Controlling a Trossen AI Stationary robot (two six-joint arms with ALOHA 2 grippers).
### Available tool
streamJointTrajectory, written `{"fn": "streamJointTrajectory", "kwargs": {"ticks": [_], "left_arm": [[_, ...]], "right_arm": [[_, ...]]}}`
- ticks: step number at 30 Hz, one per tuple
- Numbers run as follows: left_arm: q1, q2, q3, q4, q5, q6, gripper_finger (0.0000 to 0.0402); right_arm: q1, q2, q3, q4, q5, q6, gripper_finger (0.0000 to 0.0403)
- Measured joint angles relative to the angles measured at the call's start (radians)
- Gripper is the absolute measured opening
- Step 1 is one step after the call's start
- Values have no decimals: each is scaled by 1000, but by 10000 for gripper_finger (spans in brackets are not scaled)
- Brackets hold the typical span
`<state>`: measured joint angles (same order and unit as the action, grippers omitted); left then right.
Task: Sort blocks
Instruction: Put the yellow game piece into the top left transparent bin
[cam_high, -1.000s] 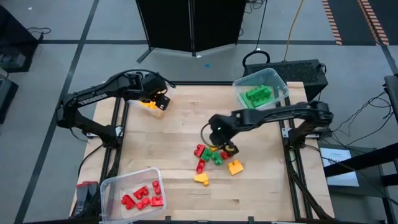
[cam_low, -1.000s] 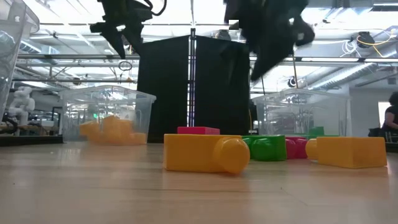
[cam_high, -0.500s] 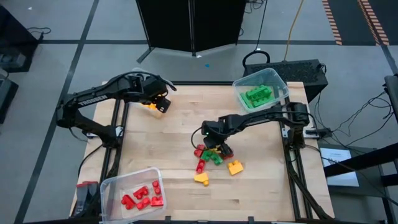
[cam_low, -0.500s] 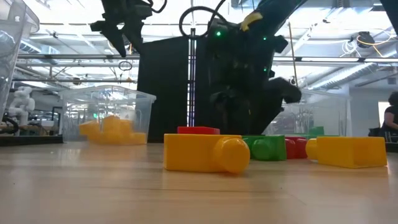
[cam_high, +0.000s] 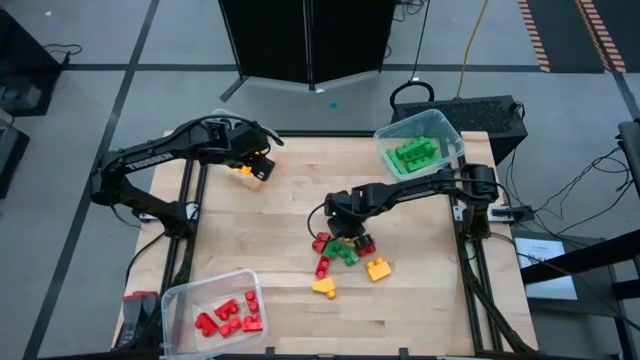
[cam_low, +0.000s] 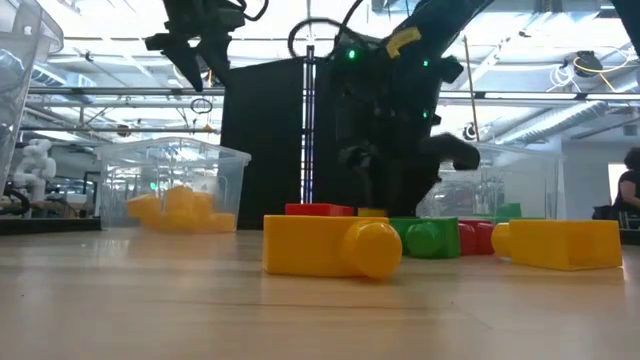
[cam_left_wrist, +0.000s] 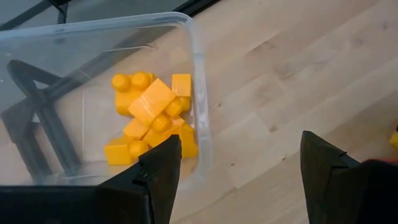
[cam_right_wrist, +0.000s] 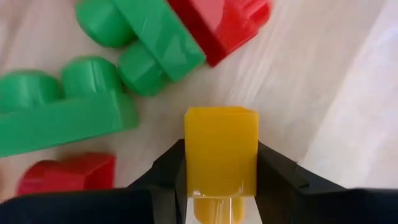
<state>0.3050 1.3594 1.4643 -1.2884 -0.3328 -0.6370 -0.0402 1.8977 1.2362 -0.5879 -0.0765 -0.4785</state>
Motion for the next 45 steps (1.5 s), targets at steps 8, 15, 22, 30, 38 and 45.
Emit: {"fn": "streamJointTrajectory", "kwargs": {"ticks": [8,15,22,30,38,45], "left_arm": [[0,0,0,159,60,-12,215],[0,-3,0,425,169,-12,215],[0,-19,1,642,288,-21,215],[0,-20,2,782,347,-65,215],[0,-24,2,820,388,-65,215],[-2,-23,2,821,410,-65,215]], "right_arm": [[-27,-190,42,50,1,49,116],[-119,-363,155,213,2,94,116],[-185,-364,253,261,0,125,116],[-197,-366,310,262,1,84,116],[-209,-364,310,219,29,72,116],[-216,-364,310,218,69,59,116]]}}
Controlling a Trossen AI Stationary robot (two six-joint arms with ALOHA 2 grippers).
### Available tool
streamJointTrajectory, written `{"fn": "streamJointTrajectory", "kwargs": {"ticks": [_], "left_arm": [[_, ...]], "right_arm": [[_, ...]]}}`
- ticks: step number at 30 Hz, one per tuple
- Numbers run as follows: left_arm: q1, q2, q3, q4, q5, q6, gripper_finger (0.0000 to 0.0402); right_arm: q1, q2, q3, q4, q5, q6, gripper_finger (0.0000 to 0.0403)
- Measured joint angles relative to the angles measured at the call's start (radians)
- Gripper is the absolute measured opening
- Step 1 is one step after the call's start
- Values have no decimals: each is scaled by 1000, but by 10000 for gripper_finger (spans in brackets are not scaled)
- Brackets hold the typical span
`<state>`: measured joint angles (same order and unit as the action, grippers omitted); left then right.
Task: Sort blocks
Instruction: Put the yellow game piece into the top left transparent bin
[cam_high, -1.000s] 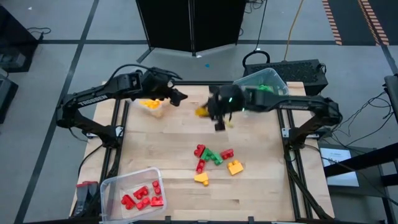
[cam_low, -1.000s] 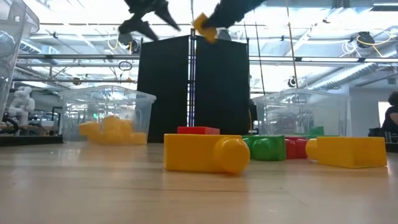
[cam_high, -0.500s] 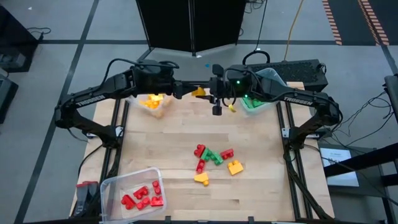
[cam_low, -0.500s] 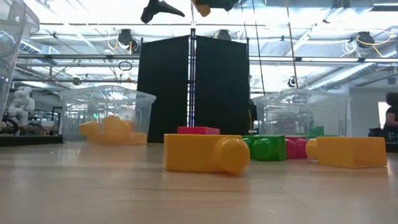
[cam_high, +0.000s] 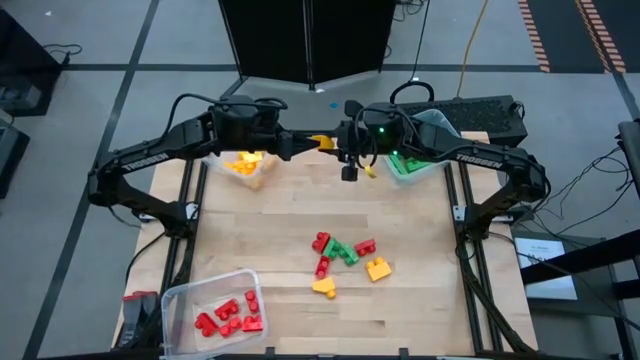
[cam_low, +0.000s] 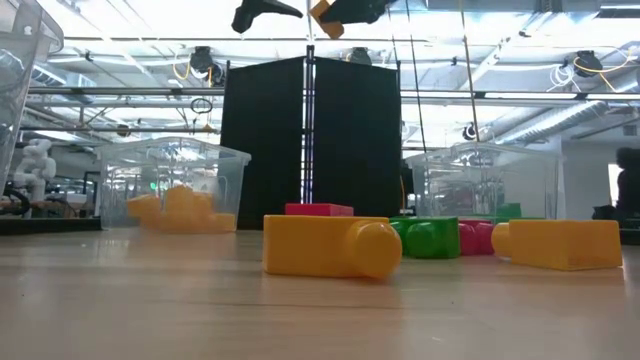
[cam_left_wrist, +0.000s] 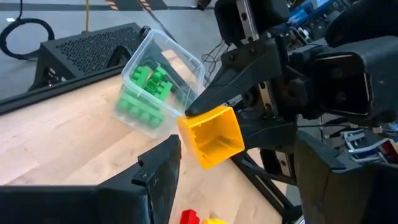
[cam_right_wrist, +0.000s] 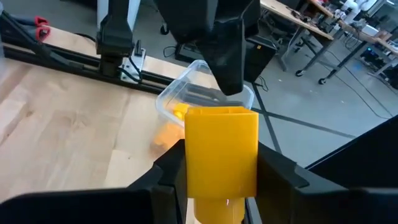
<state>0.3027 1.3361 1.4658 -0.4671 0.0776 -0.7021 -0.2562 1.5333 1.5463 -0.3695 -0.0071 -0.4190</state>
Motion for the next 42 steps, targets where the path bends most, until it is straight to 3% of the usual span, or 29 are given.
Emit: {"fn": "streamJointTrajectory", "kwargs": {"ticks": [42], "left_arm": [[-17,85,-2,21,-63,-60,215]], "right_arm": [[17,37,-1,-12,4,-32,116]]}}
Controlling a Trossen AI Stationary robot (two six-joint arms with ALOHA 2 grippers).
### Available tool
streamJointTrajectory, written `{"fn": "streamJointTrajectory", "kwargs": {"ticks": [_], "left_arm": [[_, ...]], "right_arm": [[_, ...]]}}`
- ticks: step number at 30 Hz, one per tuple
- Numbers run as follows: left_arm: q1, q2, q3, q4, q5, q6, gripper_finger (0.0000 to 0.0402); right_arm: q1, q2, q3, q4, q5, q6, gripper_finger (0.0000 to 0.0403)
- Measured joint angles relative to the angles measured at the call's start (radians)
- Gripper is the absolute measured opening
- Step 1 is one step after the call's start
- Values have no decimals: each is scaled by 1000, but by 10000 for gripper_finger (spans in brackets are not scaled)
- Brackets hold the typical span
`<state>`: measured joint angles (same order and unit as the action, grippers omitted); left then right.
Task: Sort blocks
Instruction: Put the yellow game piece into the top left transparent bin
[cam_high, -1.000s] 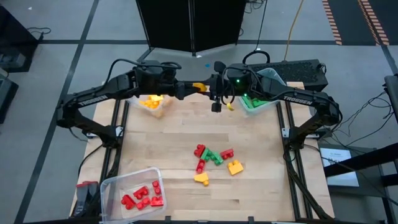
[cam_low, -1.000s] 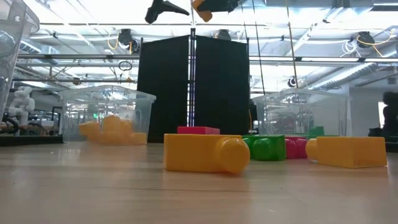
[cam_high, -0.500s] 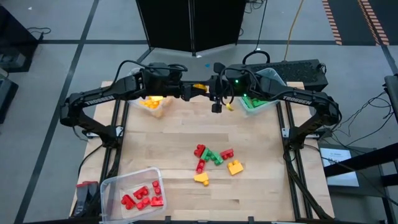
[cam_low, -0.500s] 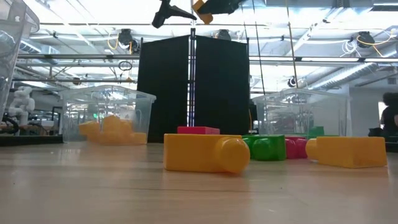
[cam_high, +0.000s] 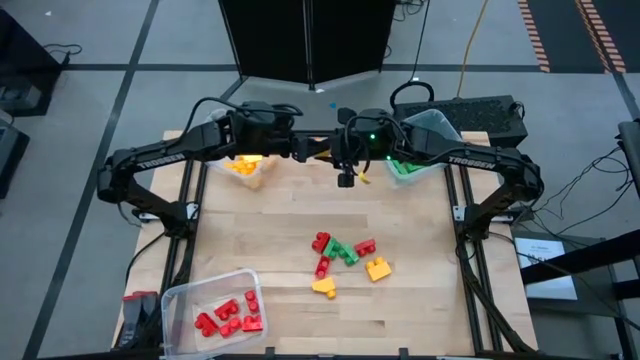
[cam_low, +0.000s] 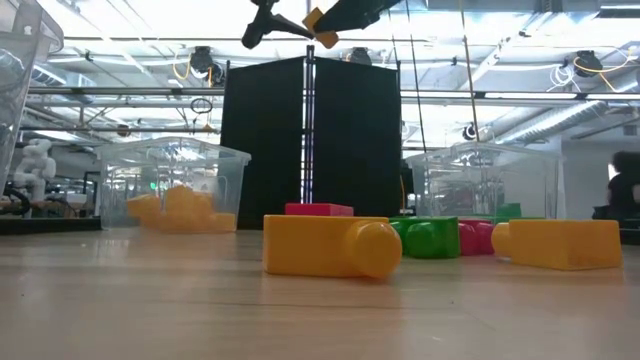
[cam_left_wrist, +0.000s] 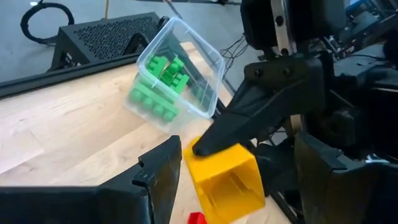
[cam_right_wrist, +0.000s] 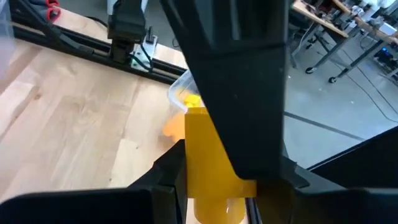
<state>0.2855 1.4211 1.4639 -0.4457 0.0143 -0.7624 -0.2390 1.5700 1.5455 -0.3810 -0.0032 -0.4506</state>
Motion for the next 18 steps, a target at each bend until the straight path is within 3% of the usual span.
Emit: {"fn": "streamJointTrajectory", "kwargs": {"ticks": [18], "left_arm": [[-5,34,1,-17,5,-18,215]], "right_arm": [[6,-1,0,2,11,-16,116]]}}
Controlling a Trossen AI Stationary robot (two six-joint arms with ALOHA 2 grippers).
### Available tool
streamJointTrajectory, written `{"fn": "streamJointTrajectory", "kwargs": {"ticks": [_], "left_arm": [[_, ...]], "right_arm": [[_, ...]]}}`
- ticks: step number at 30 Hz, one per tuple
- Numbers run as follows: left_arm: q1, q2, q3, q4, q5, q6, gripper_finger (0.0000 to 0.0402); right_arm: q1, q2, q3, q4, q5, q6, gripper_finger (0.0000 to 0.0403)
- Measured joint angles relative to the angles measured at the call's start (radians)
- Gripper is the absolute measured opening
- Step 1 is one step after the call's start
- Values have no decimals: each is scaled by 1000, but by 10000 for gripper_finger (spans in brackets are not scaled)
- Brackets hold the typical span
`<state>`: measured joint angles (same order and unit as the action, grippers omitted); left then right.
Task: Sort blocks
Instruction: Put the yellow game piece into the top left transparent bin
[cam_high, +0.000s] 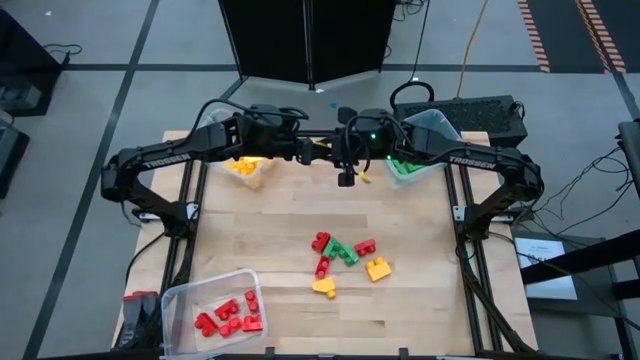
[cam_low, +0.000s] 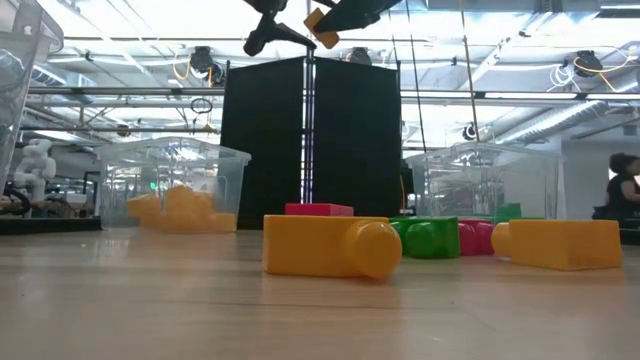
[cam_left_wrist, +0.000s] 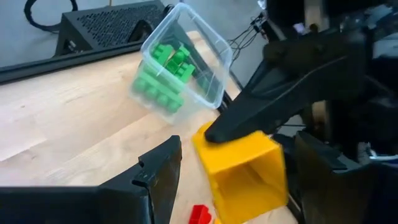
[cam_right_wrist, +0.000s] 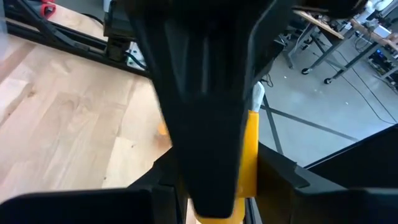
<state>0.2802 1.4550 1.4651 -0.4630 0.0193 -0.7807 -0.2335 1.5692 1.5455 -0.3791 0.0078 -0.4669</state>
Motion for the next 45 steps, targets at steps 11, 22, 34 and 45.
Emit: {"fn": "streamJointTrajectory", "kwargs": {"ticks": [11,22,34,45], "left_arm": [[-1,27,0,10,7,-26,151],[0,27,0,4,2,-29,43],[-1,26,0,8,5,-17,37],[59,13,0,-112,-39,30,34]], "right_arm": [[13,-1,-1,-11,11,-13,116],[13,0,-1,-5,51,-24,151],[13,-2,-1,-16,46,-16,202],[17,-2,0,-77,82,-70,207]]}}
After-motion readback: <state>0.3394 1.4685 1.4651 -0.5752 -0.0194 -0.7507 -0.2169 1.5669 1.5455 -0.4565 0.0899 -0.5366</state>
